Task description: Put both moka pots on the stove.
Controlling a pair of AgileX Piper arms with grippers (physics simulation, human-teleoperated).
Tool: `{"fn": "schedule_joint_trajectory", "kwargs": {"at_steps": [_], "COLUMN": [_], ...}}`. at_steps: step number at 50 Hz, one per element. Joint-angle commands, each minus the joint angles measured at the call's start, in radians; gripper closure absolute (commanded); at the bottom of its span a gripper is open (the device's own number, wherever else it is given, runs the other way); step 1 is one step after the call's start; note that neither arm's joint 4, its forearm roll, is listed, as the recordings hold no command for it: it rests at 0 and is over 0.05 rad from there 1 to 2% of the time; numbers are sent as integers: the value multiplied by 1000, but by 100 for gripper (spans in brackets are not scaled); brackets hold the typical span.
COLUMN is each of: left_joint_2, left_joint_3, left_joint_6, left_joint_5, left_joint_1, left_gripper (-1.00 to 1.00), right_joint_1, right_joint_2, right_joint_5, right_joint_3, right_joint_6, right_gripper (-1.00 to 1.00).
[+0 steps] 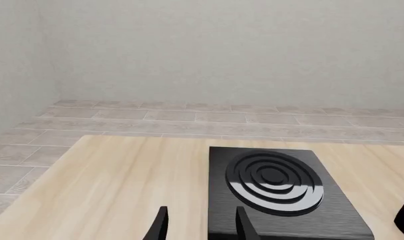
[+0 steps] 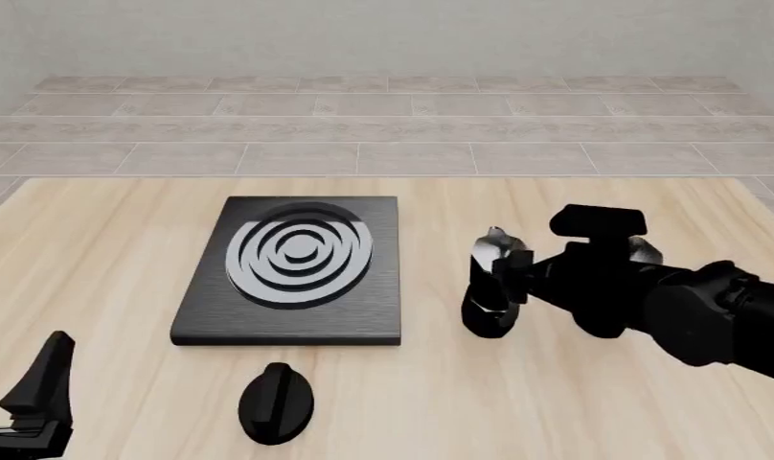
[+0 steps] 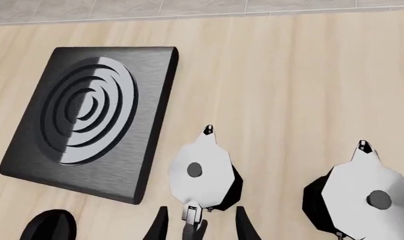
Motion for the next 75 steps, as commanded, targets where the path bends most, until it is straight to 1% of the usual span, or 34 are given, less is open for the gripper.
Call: {"fn": "schedule_joint_trajectory", "kwargs": {"at_steps": [1,51,75], "left_joint_2": [0,0,6], "left_joint_3": [1,1,3], "left_joint_6": [1,1,5], "left_joint_5": [-1,-1,-7], "left_joint_1": [0,1,1], "left_gripper": [-100,-100,-100], "right_joint_1": [1,19,24], "right_joint_2": [19,64,94], "right_joint_5": [-25,-73,-100], "right_joint_3": [15,39,45], "right_joint_6": [8,31,32], "right_gripper": [-100,-100,-100]}}
